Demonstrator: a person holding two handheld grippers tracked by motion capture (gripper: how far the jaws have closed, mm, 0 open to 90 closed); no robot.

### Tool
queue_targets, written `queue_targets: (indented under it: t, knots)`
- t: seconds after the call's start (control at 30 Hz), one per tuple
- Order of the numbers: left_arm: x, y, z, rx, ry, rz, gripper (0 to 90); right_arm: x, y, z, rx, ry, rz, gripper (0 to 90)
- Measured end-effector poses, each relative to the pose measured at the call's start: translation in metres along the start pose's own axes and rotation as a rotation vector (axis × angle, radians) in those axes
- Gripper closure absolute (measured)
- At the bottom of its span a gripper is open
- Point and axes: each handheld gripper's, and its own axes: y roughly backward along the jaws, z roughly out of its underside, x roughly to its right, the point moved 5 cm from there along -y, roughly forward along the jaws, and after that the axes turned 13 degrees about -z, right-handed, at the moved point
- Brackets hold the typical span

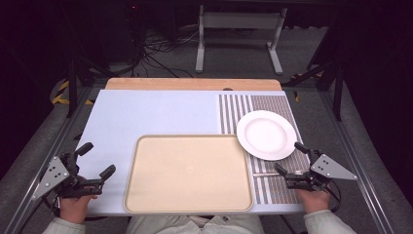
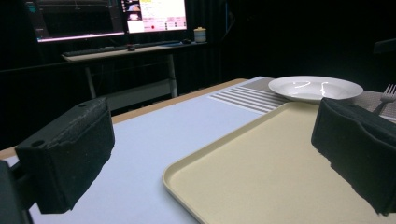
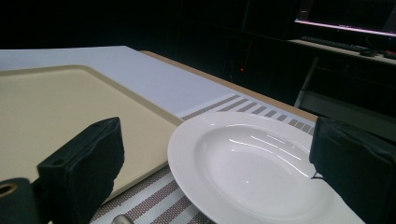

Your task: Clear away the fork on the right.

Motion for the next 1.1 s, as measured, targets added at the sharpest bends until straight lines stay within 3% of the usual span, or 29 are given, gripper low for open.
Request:
queue_targets:
  t: [0.83,1.1]
  knots:
    - [-0.0002,0.0020,-0.0007,0.003,-0.002,-0.003,0.2,-0.0014,0.0004,-0.0036,0.004,0.014,-0.012,3.9]
    - [-0.0001,0.0017,-0.0004,-0.001,0.000,-0.002,0.2,0.0020,0.0014,-0.0093,-0.026,0.021,-0.028,4.8]
